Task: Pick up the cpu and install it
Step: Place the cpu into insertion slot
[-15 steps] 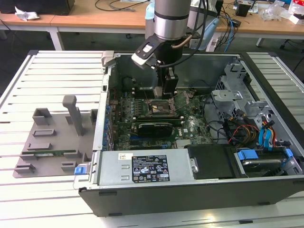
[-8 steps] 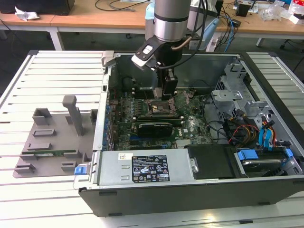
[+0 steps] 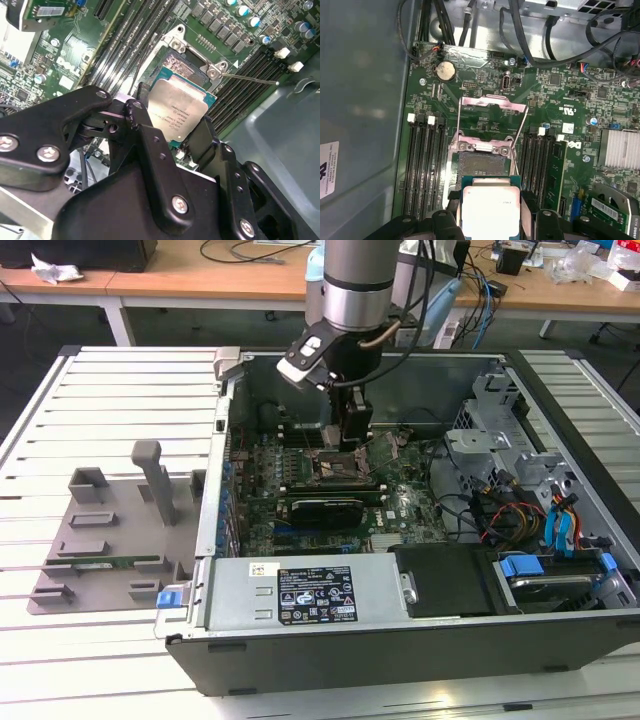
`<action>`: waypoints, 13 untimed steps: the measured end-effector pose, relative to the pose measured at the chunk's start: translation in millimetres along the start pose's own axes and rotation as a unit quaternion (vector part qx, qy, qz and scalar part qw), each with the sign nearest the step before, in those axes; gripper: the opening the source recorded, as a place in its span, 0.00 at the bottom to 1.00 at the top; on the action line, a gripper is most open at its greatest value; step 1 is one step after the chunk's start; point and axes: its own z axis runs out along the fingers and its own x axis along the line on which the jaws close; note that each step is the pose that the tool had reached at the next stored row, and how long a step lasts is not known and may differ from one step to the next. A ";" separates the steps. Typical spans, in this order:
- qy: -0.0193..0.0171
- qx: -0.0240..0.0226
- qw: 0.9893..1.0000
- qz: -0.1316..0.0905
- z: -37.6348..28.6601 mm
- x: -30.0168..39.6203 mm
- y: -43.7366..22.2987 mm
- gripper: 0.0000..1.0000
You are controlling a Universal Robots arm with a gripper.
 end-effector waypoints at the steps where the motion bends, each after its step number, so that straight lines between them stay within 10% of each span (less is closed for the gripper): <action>1: 0.000 0.000 1.000 0.000 0.6 0.5 0.1 0.55; 13: 0.000 0.000 1.000 0.000 13.6 3.0 0.2 0.55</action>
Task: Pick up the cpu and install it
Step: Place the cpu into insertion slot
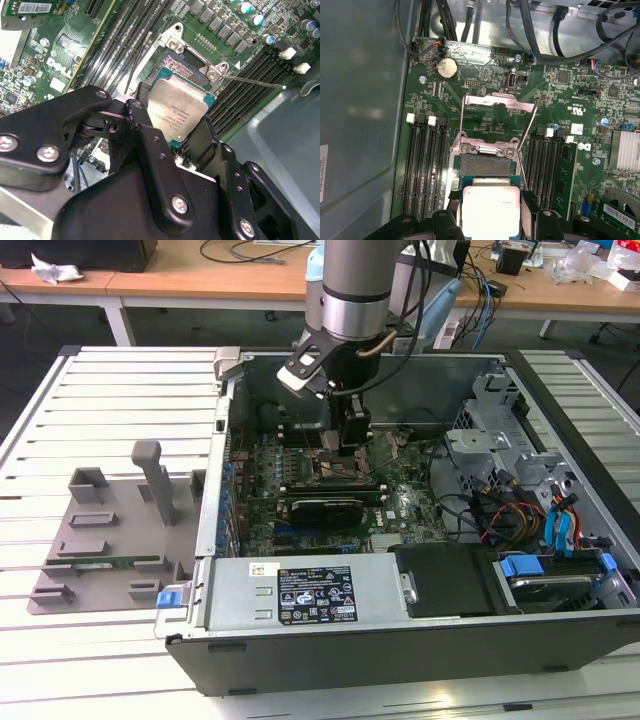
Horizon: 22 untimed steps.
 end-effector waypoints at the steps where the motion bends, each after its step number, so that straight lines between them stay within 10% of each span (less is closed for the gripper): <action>1: 0.000 0.000 1.000 0.000 1.3 0.1 0.0 0.55; 15: 0.000 0.000 1.000 0.004 19.2 2.3 0.1 0.55; 22: -0.001 0.003 0.999 0.043 37.9 3.3 1.3 0.55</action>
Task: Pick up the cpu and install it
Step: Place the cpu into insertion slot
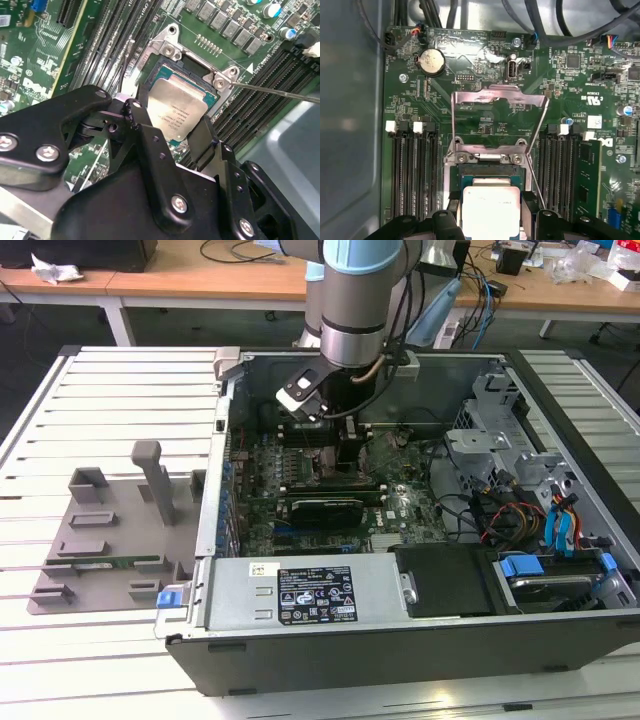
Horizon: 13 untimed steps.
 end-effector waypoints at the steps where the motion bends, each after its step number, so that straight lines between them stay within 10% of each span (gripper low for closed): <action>1: 0.000 0.000 1.000 0.000 2.3 0.2 0.0 0.55; 13: -0.001 0.000 1.000 0.000 11.8 0.7 1.2 0.55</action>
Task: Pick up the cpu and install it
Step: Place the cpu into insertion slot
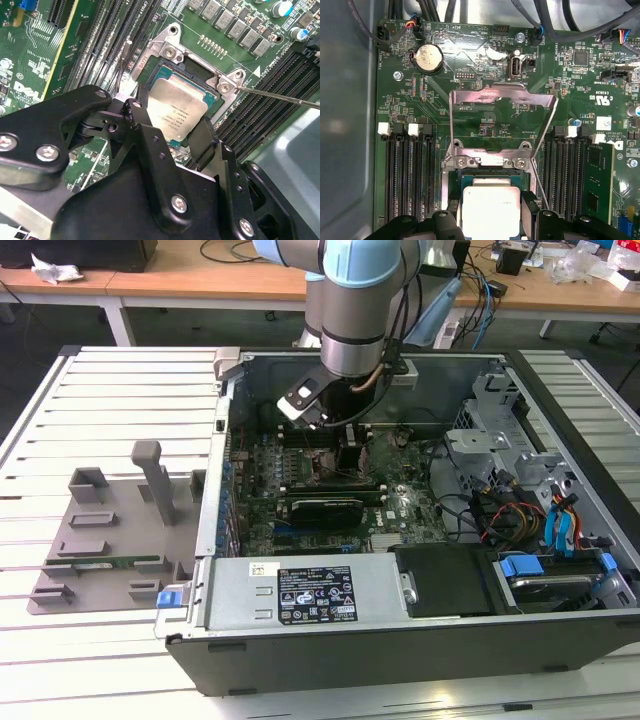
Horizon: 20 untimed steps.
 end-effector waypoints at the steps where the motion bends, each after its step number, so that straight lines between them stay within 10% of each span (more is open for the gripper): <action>1: 0.000 0.000 1.000 0.000 0.4 0.1 0.1 0.55; 13: 0.000 0.000 1.000 -0.001 1.0 0.6 1.4 0.62; 20: -0.007 0.000 1.000 -0.001 1.0 1.9 5.9 0.62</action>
